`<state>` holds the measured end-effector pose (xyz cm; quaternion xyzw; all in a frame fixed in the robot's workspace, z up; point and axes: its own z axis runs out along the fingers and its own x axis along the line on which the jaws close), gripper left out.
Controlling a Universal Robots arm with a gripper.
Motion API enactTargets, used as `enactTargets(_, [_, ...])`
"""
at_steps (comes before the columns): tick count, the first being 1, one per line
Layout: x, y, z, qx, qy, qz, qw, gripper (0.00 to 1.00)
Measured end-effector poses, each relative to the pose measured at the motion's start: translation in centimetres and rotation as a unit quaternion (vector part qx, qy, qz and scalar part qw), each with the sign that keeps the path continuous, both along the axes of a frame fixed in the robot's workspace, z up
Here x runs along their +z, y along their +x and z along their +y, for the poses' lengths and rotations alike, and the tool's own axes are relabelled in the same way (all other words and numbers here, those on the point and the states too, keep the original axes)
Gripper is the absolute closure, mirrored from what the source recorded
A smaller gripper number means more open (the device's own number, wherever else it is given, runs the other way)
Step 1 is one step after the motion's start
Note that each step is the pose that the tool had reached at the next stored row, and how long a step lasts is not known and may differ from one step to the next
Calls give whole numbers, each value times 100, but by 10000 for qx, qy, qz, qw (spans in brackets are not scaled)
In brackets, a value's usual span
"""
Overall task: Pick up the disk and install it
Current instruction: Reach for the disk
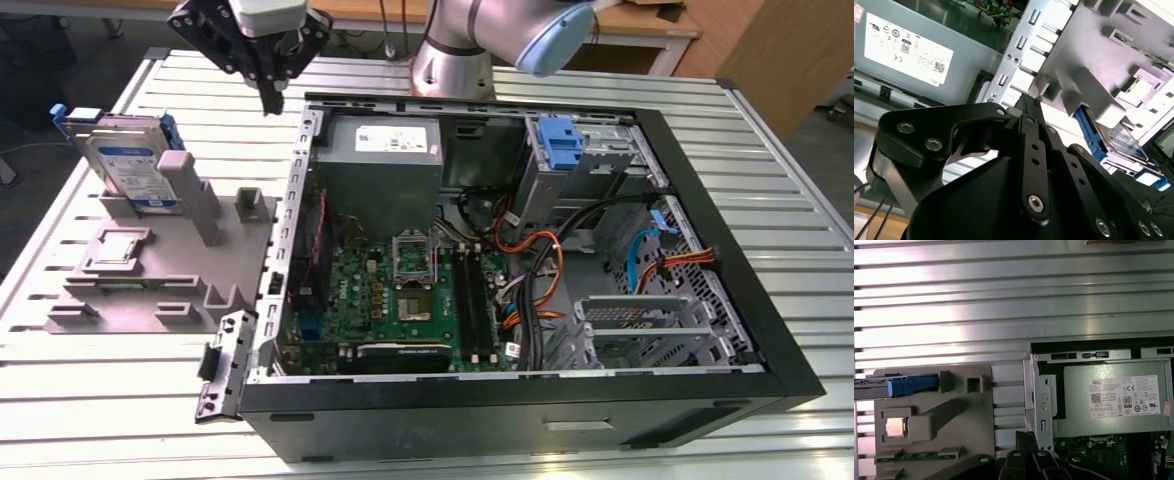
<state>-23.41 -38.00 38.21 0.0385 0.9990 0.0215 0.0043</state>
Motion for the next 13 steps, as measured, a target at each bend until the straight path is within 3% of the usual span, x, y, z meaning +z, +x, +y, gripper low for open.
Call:
enactTargets(8, [-9,-126,7,0,0,0,10000,90])
enactTargets(13, [-10,-149,7,1,1,0,10000,90])
